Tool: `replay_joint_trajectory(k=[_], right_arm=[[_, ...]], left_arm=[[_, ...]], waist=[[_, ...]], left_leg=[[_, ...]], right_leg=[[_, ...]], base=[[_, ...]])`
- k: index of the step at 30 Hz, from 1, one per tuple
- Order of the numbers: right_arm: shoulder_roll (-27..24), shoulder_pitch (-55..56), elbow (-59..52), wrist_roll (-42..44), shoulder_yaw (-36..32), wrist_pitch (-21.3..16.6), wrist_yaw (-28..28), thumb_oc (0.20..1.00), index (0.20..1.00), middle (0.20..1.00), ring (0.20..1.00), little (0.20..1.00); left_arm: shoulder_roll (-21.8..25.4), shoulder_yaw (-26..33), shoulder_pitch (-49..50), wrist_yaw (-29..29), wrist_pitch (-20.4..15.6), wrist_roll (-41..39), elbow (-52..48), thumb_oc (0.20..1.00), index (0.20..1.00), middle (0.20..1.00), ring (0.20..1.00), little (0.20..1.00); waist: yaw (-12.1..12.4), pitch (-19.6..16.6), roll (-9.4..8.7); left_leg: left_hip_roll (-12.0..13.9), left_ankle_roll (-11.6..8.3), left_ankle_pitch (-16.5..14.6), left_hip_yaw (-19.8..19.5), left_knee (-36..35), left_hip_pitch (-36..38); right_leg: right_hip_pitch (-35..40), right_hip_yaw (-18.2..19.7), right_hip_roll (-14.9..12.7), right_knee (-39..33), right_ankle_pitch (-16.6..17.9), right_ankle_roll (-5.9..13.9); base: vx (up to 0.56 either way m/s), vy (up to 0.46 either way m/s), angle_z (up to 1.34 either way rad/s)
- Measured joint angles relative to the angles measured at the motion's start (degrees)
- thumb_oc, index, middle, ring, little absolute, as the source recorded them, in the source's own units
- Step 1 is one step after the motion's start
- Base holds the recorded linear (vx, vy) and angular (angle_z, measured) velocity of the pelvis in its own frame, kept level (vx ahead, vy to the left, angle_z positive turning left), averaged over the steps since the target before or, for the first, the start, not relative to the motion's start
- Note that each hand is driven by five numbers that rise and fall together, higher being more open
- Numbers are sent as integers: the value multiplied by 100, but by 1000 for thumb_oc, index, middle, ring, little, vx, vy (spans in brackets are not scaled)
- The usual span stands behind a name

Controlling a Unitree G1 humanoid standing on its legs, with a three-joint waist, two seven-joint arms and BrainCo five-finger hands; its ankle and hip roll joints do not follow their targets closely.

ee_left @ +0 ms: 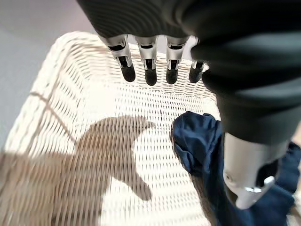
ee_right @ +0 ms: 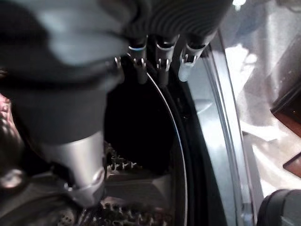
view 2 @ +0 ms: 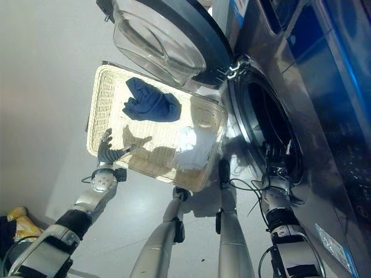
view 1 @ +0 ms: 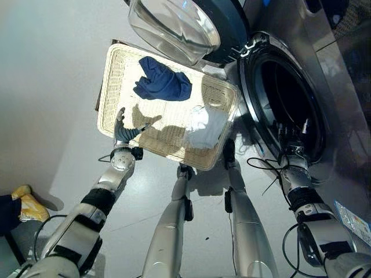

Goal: Put the clothes into the washing machine.

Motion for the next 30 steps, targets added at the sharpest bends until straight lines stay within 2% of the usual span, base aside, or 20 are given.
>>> replay_joint_trajectory(k=[5,7,10,12,13,16,17,19,20,23,25,30], right_arm=[[21,-63,-226,-125,322,72,87,1000,1000,1000,1000,1000],[44,-86,-246,-197,489,87,126,1000,1000,1000,1000,1000],[78,-238,-306,-307,818,155,295,1000,1000,1000,1000,1000],[77,-273,-361,-388,957,243,357,1000,1000,1000,1000,1000],[70,-277,-394,-449,1087,299,414,1000,1000,1000,1000,1000],[67,-273,-479,-567,1296,361,540,1000,1000,1000,1000,1000],[102,-258,-500,-568,1394,405,598,1000,1000,1000,1000,1000],[106,-150,-565,-692,1560,420,689,1000,1000,1000,1000,1000],[170,-9,-572,-725,1669,457,706,1000,1000,1000,1000,1000],[173,287,-559,-797,1751,533,734,1000,1000,1000,1000,1000],[182,600,-578,-927,1868,586,736,1000,1000,1000,1000,1000],[149,831,-714,-1197,2096,700,732,1000,1000,1000,1000,1000]], left_arm=[[77,-26,-777,8,496,3,594,1000,1000,1000,1000,1000],[92,-37,-1039,52,682,3,805,1000,1000,1000,1000,1000],[147,-56,-1566,145,1112,7,1318,1000,1000,1000,1000,1000],[191,-148,-1789,147,1288,7,1541,1000,1000,1000,1000,1000],[214,-209,-1944,152,1380,7,1692,1000,1000,1000,1000,1000],[240,-277,-2182,166,1470,7,1906,1000,1000,1000,1000,1000],[273,-276,-2203,178,1475,7,1924,1000,1000,1000,1000,1000],[279,-278,-2215,229,1473,5,1952,1000,1000,1000,1000,1000],[283,-279,-2242,293,1473,4,2017,1000,1000,1000,1000,1000],[277,-274,-2272,344,1464,0,2103,1000,1000,1000,1000,1000],[340,-273,-2395,405,1470,2,2191,1000,1000,1000,1000,1000],[384,-408,-2782,449,1528,0,2390,1000,1000,1000,1000,1000]], waist=[[-243,10,-36],[-255,6,-107],[-459,2,-205],[-536,6,-237],[-566,-6,-308],[-620,-1,-395],[-727,-3,-409],[-783,-8,-450],[-854,-7,-460],[-861,-5,-491],[-873,-16,-529],[-1034,-6,-559]], left_leg=[[19,31,-128,21,343,-293],[28,35,-201,97,447,-331],[38,49,-368,170,823,-618],[55,54,-474,184,1061,-776],[63,71,-546,249,1191,-863],[71,90,-648,310,1414,-1044],[67,102,-704,312,1544,-1162],[69,119,-778,343,1675,-1258],[79,115,-895,337,1852,-1348],[112,141,-997,386,2061,-1399],[161,141,-1197,460,2373,-1553],[164,190,-1267,477,2582,-1828]], right_leg=[[-193,49,13,108,14,-19],[-267,154,25,198,4,-22],[-531,241,23,430,-65,-27],[-647,265,30,562,-114,-25],[-779,328,35,713,-166,-34],[-985,415,40,930,-260,-9],[-1100,432,34,1052,-302,4],[-1208,475,35,1177,-336,-7],[-1271,491,41,1296,-455,32],[-1314,520,56,1436,-461,2],[-1464,579,88,1637,-609,54],[-1695,630,94,1750,-593,51]], base=[[9,83,-2],[3,81,-19],[21,123,-10],[24,90,-8],[28,109,-11],[20,73,-9],[31,96,-3],[91,125,-4],[84,113,-4],[21,76,-10],[12,76,-15],[11,61,-3]])
